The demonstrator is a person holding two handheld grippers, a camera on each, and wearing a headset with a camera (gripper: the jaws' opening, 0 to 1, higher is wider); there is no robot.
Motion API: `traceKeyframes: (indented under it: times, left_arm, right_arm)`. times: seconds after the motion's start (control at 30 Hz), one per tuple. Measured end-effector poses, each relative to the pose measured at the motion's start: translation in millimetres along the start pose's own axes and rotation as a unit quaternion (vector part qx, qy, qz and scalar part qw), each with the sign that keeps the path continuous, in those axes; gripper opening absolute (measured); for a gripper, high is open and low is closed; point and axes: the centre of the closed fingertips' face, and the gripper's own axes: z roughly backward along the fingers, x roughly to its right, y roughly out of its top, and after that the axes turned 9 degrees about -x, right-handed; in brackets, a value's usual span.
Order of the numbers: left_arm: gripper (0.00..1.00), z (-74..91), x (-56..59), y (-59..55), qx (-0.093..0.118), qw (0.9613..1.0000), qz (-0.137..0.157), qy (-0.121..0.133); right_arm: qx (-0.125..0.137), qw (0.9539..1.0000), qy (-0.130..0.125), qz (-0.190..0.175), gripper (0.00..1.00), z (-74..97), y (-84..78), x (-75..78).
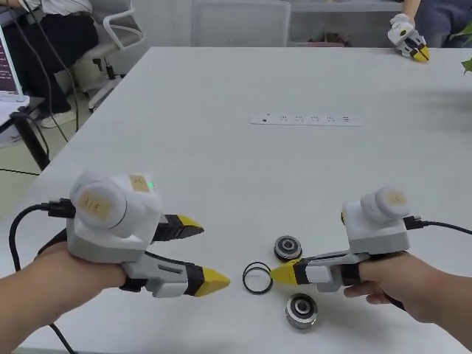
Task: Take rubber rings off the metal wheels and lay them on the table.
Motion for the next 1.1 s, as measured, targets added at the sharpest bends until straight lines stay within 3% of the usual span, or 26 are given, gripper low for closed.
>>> traceKeyframes:
  times: [0.57, 1.1]
  left_arm:
    - [0.55, -3.6, 0.5, -2.3, -0.003, 1.0, 0.004, -0.004]
    - [0.53, -5.2, 1.2, -3.7, -0.007, 0.9999, 0.006, -0.008]
  right_arm:
    - [-0.005, 0.9999, -0.015, 0.006, 0.0, -2.5, -1.9, 4.5]
    - [-0.02, 0.9986, -0.027, 0.04, 0.1, -4.8, -3.7, 1.7]
